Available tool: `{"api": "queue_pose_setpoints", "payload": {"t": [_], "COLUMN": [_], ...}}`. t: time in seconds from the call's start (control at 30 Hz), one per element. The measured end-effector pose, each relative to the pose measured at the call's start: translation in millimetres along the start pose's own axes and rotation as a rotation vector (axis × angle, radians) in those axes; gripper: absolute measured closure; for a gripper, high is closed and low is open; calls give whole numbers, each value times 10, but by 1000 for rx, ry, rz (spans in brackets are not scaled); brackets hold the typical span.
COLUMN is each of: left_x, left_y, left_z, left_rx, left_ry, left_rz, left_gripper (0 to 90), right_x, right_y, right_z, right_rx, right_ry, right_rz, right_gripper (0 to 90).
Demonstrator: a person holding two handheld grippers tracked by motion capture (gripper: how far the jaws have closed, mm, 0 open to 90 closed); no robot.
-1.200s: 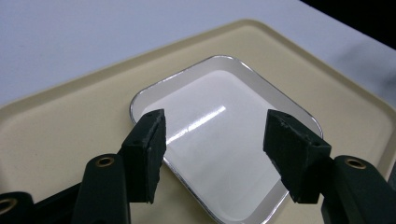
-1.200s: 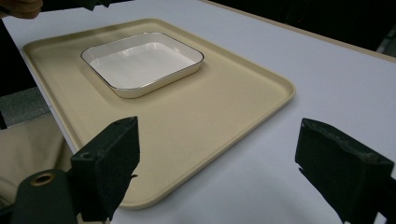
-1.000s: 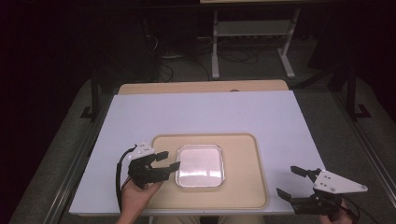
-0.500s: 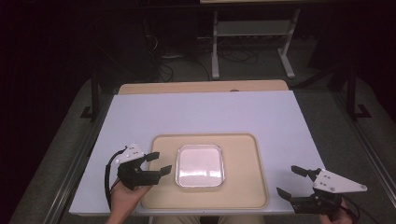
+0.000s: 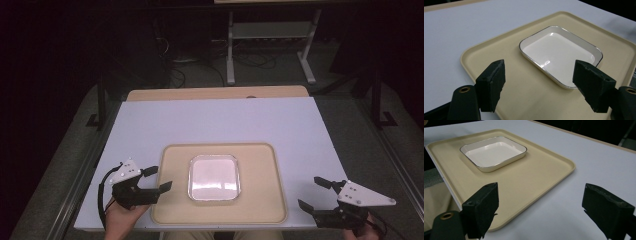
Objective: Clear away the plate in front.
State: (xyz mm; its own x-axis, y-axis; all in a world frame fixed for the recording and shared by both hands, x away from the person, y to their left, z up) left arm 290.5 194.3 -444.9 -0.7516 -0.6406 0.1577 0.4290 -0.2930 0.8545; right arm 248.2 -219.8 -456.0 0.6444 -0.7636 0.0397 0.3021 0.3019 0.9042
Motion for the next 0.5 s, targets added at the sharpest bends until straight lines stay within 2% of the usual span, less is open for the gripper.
{"api": "queue_pose_setpoints", "payload": {"t": [0.17, 0.5], "left_x": [-29, -69], "left_y": [-38, -165], "left_z": [57, 104], "left_rx": [11, 1], "left_ry": [13, 27], "left_rz": [2, 12], "left_gripper": [251, 252], "right_x": [13, 21], "right_y": [-1, -5], "right_z": [5, 8], "right_rx": [2, 0], "right_ry": [-5, -9], "right_rz": [-5, -6], "right_gripper": [129, 129]}}
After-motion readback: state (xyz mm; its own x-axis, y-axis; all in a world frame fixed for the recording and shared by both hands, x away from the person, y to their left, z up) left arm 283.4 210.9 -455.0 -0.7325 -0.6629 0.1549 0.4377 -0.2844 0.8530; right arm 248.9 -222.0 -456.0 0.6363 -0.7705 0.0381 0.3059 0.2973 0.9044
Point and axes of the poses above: each handheld gripper's, and its own axes: z roughly backward along the jaws, y roughly out of its top, x roughly to its right, the point moved 10 cm from there along -z, roughly forward along the jaws, and after that the axes turned 5 degrees about -y, right-handed, at the moved point
